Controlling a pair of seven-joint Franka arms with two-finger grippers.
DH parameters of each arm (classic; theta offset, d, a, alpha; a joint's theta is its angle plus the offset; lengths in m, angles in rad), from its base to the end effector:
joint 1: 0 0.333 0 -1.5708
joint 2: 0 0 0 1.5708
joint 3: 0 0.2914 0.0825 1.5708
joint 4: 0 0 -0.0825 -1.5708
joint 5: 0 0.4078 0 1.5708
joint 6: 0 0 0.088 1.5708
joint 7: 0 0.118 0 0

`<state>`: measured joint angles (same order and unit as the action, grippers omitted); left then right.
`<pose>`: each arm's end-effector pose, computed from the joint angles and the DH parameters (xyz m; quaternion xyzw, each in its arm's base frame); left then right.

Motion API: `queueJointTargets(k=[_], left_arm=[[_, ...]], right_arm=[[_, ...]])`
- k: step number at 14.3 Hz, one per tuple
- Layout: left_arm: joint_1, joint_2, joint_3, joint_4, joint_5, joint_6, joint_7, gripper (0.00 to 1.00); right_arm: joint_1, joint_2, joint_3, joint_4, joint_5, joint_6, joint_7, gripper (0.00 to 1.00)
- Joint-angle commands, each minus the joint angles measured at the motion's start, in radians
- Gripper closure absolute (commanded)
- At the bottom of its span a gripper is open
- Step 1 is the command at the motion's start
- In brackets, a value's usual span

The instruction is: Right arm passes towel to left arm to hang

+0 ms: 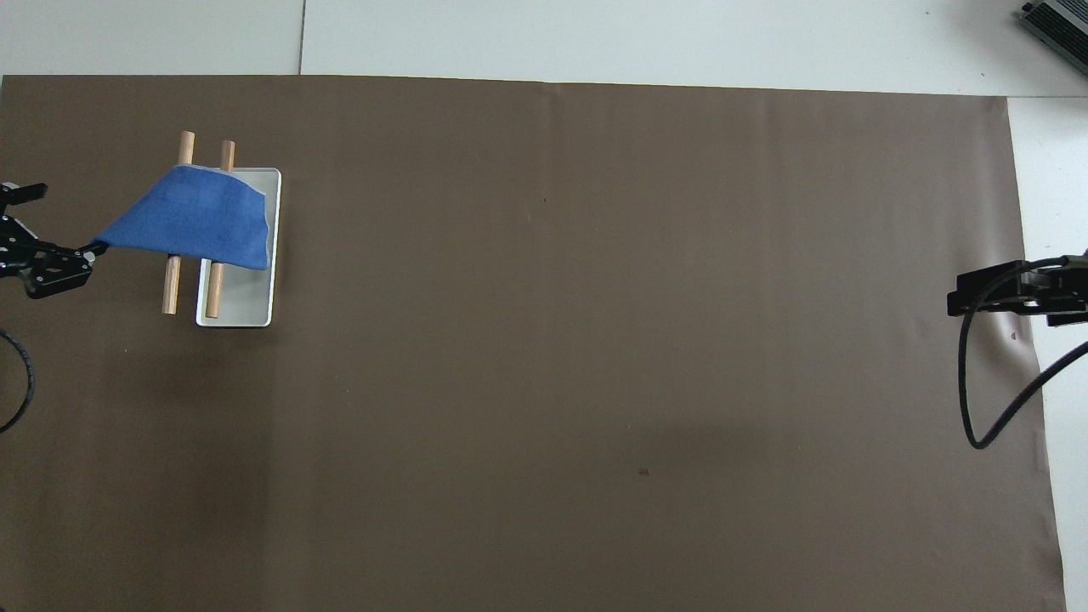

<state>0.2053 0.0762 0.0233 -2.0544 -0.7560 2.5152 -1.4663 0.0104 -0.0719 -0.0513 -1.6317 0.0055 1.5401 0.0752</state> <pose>0.6029 0.1416 0.3938 0.4151 0.8508 -0.0110 0.3220 0.5534 -0.0229 0.5968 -0.9983 0.0579 0.0100 0.0044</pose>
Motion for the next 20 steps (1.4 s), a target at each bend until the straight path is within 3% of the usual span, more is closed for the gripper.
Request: queueJointTargets(k=[1,7,12,20], left_arm=[[0.019,0.007,-0.006,0.043,0.044,-0.051,0.014,0.00],[0.048,0.031,-0.006,0.135,0.184,-0.142,0.023,0.00],[0.025,0.028,-0.009,0.246,0.387,-0.260,0.044,0.00],[-0.202,-0.094,-0.017,0.260,0.616,-0.456,0.141,0.00]], right_arm=[[-0.004,-0.008,0.005,-0.013,-0.010,0.018,-0.020,0.00],[-0.004,-0.008,0.005,-0.014,-0.005,0.020,-0.021,0.00],[0.000,-0.009,0.005,-0.016,-0.005,0.023,-0.009,0.00],[0.000,-0.006,0.005,-0.014,0.008,0.035,0.046,0.00]])
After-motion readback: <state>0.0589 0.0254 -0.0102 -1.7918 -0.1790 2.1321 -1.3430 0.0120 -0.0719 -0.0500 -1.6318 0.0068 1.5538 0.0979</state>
